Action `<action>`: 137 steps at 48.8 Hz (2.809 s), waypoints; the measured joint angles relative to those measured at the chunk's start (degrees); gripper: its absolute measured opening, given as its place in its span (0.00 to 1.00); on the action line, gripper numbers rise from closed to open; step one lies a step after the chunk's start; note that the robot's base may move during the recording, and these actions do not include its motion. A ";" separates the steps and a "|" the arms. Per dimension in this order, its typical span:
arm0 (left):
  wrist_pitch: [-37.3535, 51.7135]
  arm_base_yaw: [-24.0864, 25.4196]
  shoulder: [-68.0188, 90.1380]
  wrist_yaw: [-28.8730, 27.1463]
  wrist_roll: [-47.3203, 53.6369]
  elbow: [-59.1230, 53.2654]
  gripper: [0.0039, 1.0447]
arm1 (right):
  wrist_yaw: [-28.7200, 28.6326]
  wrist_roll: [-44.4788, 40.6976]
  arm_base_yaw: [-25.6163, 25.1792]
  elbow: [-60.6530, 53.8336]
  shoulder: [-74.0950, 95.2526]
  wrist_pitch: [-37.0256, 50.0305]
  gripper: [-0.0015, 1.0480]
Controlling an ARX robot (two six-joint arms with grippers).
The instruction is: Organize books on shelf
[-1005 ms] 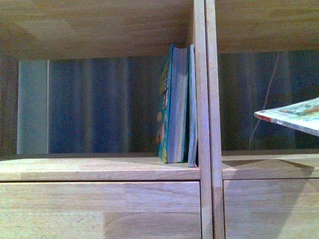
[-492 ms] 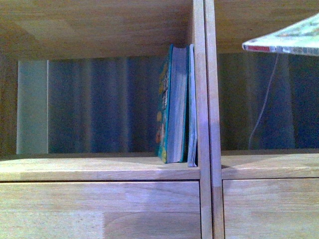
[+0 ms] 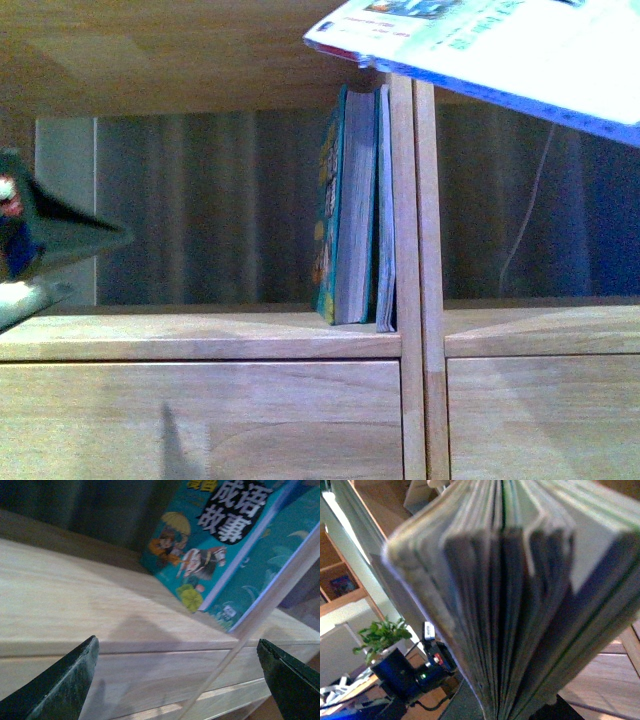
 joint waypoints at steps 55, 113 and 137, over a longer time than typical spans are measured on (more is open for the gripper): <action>21.55 -16.87 6.27 8.92 -30.56 9.75 0.93 | 6.51 19.65 13.66 10.62 28.87 19.54 0.07; 23.91 -16.94 4.72 6.71 -33.86 9.75 0.14 | 7.58 25.73 21.44 8.24 28.09 26.51 0.26; 18.58 -15.58 3.06 -1.03 -29.97 10.40 0.14 | 3.21 25.11 22.36 2.32 22.97 27.91 0.86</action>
